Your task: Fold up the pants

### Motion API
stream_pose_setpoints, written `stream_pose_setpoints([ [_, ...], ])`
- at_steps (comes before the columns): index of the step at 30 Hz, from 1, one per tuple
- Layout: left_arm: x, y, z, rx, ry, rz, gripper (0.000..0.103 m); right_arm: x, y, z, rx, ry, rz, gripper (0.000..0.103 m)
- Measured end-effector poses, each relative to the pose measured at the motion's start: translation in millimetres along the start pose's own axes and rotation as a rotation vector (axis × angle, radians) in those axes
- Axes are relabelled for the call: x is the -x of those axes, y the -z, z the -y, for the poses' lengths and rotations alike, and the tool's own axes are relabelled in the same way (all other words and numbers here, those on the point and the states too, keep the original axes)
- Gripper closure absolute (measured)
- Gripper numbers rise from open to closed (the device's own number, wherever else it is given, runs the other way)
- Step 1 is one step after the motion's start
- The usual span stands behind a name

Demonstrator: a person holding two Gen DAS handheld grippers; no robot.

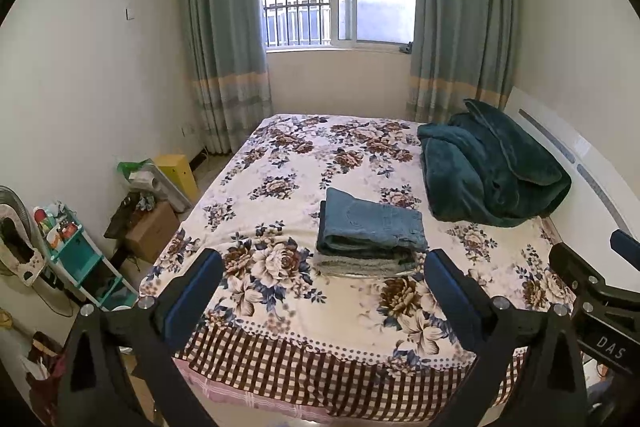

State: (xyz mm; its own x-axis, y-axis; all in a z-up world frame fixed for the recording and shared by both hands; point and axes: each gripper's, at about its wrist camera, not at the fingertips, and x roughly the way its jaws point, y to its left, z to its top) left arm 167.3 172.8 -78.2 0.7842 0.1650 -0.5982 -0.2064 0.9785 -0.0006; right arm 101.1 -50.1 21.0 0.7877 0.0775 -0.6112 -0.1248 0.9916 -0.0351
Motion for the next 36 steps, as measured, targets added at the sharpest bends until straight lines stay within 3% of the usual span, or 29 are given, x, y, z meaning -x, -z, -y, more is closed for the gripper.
stream_pose_setpoints([
  [36, 17.4, 3.1, -1.8, 0.024, 0.002, 0.0, 0.0, -1.9, 9.2, -11.2, -0.005, -0.008, -0.021, 0.0],
])
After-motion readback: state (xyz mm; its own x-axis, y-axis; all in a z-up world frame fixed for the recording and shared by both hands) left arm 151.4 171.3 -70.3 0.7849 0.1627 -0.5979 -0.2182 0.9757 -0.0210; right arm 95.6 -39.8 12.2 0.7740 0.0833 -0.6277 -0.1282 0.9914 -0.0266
